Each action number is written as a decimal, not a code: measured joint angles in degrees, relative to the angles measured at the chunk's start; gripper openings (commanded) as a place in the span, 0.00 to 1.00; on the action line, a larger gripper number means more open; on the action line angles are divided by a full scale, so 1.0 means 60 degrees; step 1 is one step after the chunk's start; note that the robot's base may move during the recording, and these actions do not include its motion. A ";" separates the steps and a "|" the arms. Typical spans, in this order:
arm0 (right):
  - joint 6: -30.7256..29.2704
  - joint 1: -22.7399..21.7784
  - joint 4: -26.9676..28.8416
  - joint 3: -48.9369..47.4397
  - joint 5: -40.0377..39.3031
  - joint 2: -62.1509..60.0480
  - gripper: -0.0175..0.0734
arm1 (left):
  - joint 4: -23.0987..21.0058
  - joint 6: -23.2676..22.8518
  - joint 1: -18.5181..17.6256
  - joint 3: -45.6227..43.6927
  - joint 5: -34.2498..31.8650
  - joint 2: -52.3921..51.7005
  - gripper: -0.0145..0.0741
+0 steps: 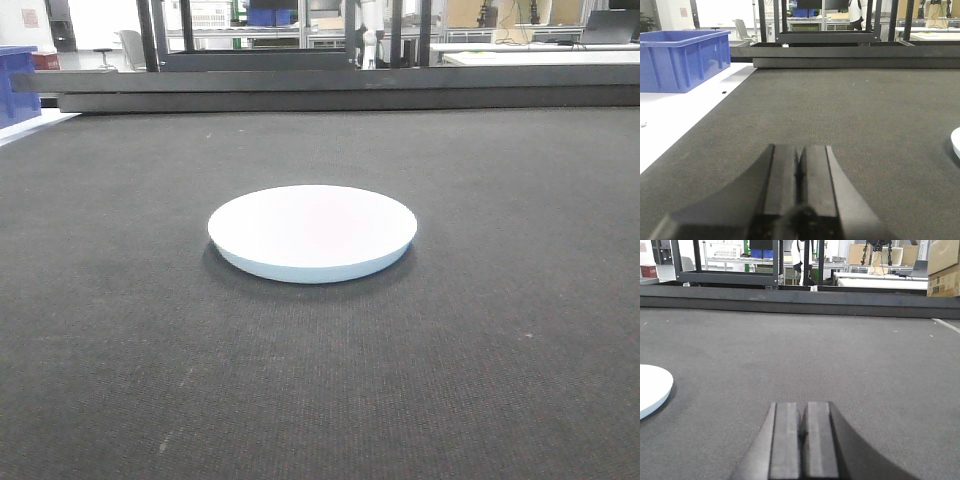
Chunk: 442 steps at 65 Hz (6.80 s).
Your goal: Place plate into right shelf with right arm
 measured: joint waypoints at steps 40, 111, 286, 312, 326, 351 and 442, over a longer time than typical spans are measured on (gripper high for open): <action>0.0000 0.0000 0.0282 -0.3780 0.2676 0.1943 0.47 | 0.0000 0.0000 0.0000 0.0000 0.0000 0.0000 0.11; 0.2834 0.4817 -0.0830 -1.5935 0.9493 1.8102 0.88 | 0.0000 0.0000 0.0000 0.0000 0.0000 0.0000 0.11; 0.2505 0.4268 -0.2236 -0.6895 0.2652 0.5003 0.25 | 0.0000 0.0000 0.0000 0.0000 0.0000 0.0000 0.11; 0.2505 0.4268 -0.2243 -0.6895 0.2653 0.5003 0.25 | 0.0000 0.0000 0.0000 0.0000 0.0000 0.0000 0.11; 0.2505 0.4268 -0.2243 -0.6895 0.2653 0.5003 0.25 | 0.0000 0.0000 0.0000 0.0000 0.0000 0.0000 0.11; 0.2498 0.4268 -0.2243 -0.6895 0.2653 0.5003 0.25 | 0.0000 0.0000 0.0000 0.0000 0.0000 0.0000 0.11; 0.2483 0.4268 -0.2258 -0.6895 0.2653 0.5003 0.25 | 0.0000 0.0000 0.0000 0.0000 0.0000 0.0000 0.11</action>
